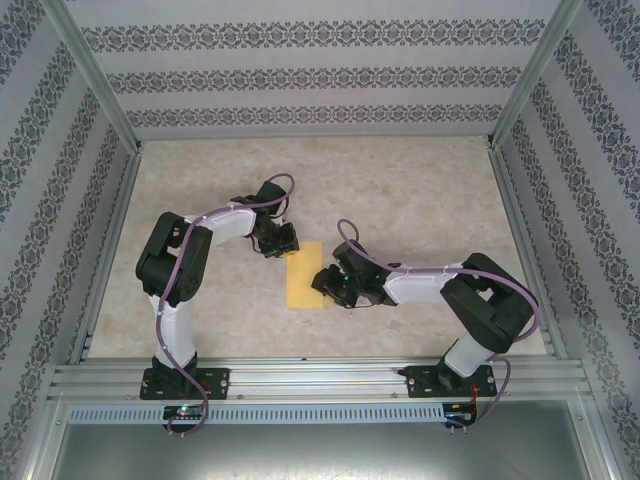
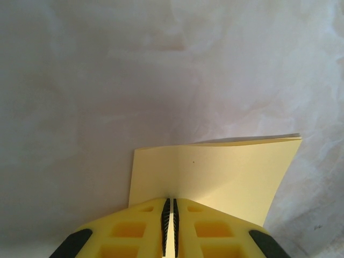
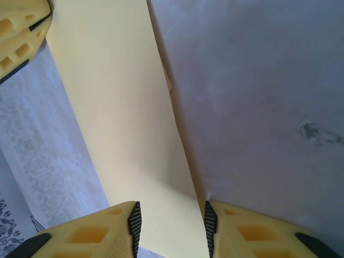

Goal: Fold a paper plane with a square sheet of paper (pick it up from the middle)
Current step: Third fold the triangle at the center of the table.

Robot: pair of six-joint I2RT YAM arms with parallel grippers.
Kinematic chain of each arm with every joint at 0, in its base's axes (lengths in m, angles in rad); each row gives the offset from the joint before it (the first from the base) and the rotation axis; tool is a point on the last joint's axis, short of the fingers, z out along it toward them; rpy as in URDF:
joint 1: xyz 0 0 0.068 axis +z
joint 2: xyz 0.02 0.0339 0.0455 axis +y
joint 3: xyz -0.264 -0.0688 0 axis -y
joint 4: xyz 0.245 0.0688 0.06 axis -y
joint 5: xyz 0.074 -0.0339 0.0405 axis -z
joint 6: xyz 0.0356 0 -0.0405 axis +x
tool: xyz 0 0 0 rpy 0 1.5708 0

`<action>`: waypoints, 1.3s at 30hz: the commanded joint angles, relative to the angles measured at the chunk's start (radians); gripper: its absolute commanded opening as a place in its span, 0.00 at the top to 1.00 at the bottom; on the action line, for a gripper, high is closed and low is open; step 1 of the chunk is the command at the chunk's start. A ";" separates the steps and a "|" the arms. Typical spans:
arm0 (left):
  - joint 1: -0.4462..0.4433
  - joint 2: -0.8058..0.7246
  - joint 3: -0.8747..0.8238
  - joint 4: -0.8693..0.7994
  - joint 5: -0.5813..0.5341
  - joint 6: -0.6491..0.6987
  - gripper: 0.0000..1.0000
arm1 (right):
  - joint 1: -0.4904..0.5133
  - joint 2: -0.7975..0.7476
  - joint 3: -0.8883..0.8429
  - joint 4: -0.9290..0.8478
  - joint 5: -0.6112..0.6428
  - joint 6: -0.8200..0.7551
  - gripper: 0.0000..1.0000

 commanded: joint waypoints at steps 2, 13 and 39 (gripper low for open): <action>0.004 -0.001 -0.032 -0.056 -0.030 0.021 0.84 | 0.018 -0.040 -0.046 -0.025 -0.009 0.022 0.61; 0.004 0.000 -0.035 -0.051 -0.025 0.017 0.84 | 0.023 0.007 -0.051 0.114 -0.075 0.057 0.61; 0.004 -0.007 -0.043 -0.054 -0.026 0.023 0.84 | -0.091 0.147 0.122 0.223 -0.206 -0.061 0.59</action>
